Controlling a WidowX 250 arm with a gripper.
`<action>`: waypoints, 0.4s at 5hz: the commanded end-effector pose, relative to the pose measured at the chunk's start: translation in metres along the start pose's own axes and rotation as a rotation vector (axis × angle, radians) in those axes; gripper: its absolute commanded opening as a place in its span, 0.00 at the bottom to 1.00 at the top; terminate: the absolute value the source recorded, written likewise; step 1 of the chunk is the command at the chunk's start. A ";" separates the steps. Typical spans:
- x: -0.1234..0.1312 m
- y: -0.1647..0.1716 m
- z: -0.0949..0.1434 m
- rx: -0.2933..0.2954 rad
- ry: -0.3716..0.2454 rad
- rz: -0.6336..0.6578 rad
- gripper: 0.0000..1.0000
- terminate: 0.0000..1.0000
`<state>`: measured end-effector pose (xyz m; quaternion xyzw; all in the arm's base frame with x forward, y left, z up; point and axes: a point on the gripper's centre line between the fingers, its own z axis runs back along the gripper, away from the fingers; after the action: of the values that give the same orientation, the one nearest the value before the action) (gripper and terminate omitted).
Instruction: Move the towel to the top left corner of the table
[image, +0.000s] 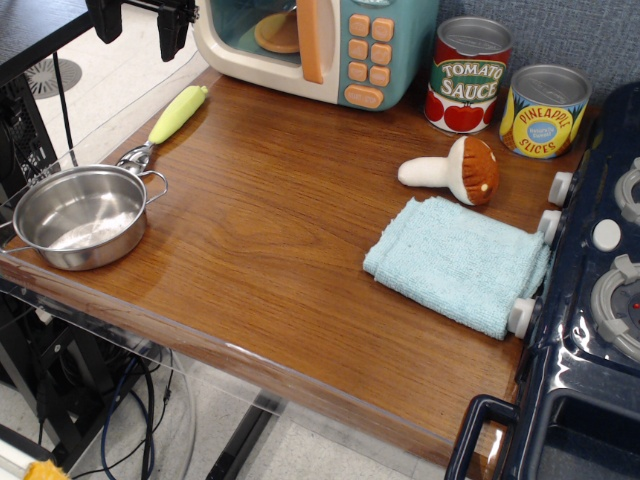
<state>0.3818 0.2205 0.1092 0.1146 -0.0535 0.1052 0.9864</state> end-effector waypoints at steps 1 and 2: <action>0.000 0.000 0.000 0.000 0.000 0.000 1.00 0.00; -0.002 -0.017 0.004 -0.025 0.006 -0.056 1.00 0.00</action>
<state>0.3793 0.2018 0.0782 0.0870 -0.0147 0.0792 0.9929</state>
